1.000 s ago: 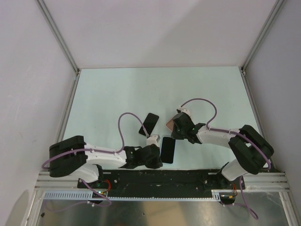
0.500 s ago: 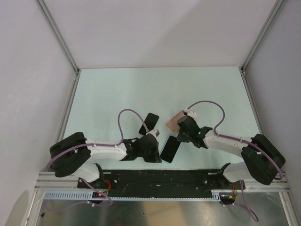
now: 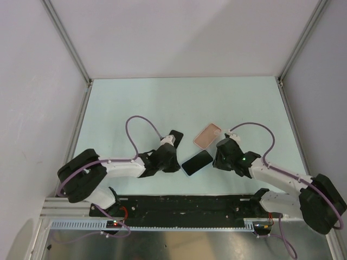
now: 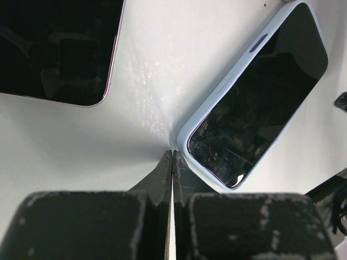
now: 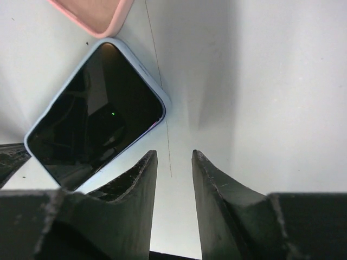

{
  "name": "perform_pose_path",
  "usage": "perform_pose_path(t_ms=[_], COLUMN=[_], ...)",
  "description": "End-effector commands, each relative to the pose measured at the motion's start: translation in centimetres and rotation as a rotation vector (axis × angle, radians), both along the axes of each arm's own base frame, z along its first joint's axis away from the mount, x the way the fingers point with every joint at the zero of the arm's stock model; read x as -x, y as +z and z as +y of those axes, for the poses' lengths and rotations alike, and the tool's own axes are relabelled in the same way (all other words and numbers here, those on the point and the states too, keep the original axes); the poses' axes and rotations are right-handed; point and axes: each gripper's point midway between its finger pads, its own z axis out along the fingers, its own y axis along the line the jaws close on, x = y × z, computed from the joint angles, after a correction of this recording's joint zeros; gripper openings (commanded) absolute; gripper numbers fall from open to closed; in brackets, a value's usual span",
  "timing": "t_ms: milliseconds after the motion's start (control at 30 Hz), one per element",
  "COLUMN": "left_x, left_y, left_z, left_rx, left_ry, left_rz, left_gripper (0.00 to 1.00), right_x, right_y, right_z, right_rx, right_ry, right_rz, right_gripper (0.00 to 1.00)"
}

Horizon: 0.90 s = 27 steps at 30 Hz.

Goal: Put the phone into the phone case

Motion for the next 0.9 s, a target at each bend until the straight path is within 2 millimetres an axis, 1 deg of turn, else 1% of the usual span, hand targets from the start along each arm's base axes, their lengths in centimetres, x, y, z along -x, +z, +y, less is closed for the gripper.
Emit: perform_pose_path(t_ms=[0, 100, 300, 433, 533, 600, 733, 867], left_x=[-0.5, -0.5, -0.5, -0.5, -0.5, -0.5, -0.5, -0.5], left_y=[0.4, 1.1, 1.6, 1.6, 1.6, 1.7, 2.0, 2.1], left_z=[1.1, 1.1, 0.9, 0.9, 0.9, 0.8, 0.7, 0.6], left_rx=[-0.033, -0.017, -0.011, -0.014, -0.015, -0.013, -0.005, -0.002], left_ry=[0.005, 0.002, -0.006, -0.009, -0.011, -0.012, -0.014, -0.017], left_rz=[-0.054, -0.063, -0.068, -0.066, -0.066, -0.066, -0.071, -0.072], left_gripper=[0.0, 0.0, 0.0, 0.0, 0.0, 0.0, 0.0, 0.0], right_x=[-1.0, -2.1, -3.8, -4.3, -4.3, -4.2, -4.0, -4.3], right_y=[1.7, 2.0, 0.8, 0.2, 0.0, 0.2, 1.1, 2.2], right_z=[-1.2, -1.2, -0.3, 0.2, -0.1, -0.5, -1.2, -1.0], right_rx=[-0.022, -0.045, -0.048, -0.055, -0.046, -0.034, -0.032, -0.056], right_ry=[-0.056, -0.064, -0.048, -0.047, -0.06, -0.08, -0.112, -0.109], right_rz=[-0.058, -0.076, -0.047, -0.037, -0.033, -0.034, -0.054, -0.087], right_gripper=[0.38, 0.39, 0.38, 0.38, 0.37, 0.35, 0.34, 0.33])
